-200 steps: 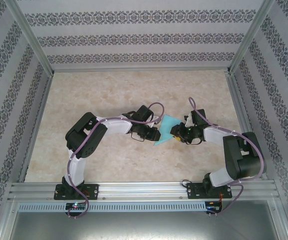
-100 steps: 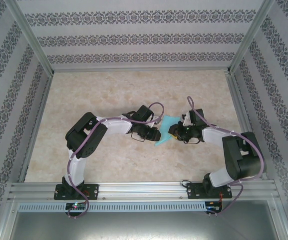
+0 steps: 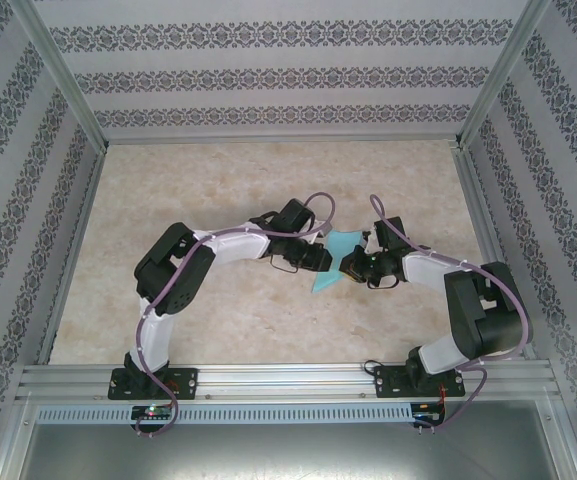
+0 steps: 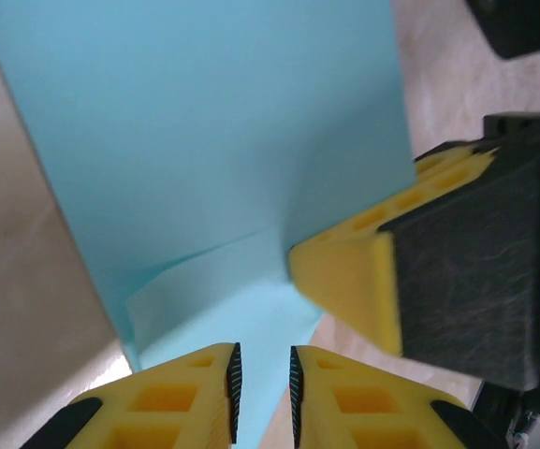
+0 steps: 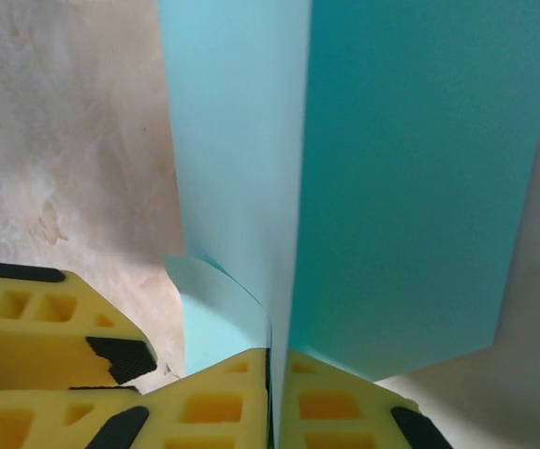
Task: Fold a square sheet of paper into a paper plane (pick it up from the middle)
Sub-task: Fourth fold the wing at the center of the table.
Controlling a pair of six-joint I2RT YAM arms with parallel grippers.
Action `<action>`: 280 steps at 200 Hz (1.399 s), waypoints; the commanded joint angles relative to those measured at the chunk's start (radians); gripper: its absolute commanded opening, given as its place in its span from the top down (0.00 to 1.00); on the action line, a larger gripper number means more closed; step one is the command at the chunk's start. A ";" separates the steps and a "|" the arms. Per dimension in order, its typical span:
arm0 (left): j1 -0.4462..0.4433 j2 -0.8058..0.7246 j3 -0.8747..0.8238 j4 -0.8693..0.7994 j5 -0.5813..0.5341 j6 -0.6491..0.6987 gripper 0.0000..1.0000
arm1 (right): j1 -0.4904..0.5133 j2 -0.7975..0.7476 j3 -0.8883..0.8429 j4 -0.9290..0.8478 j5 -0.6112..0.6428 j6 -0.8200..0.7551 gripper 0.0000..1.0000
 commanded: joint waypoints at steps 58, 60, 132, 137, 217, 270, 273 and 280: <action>-0.001 0.096 0.070 -0.124 -0.040 0.090 0.77 | 0.004 0.025 0.030 -0.015 -0.007 -0.031 0.93; -0.001 0.098 0.071 -0.125 -0.040 0.090 0.77 | 0.005 0.024 0.030 -0.014 -0.008 -0.030 0.93; 0.003 0.119 0.065 -0.120 -0.042 0.095 0.78 | 0.019 -0.035 0.023 0.011 -0.054 0.024 0.80; 0.002 0.121 0.062 -0.118 -0.043 0.095 0.78 | 0.020 -0.044 0.020 0.012 -0.059 0.027 0.80; 0.004 0.121 0.051 -0.109 -0.041 0.100 0.78 | 0.037 -0.040 -0.001 0.055 -0.095 0.072 0.84; 0.007 0.100 0.034 -0.089 -0.021 0.088 0.79 | 0.036 0.020 0.025 0.083 -0.084 0.075 0.90; 0.007 0.098 0.033 -0.089 -0.020 0.088 0.79 | 0.036 0.023 0.027 0.083 -0.083 0.074 0.90; 0.009 0.095 0.031 -0.086 -0.016 0.086 0.78 | 0.035 0.029 0.030 0.084 -0.081 0.073 0.90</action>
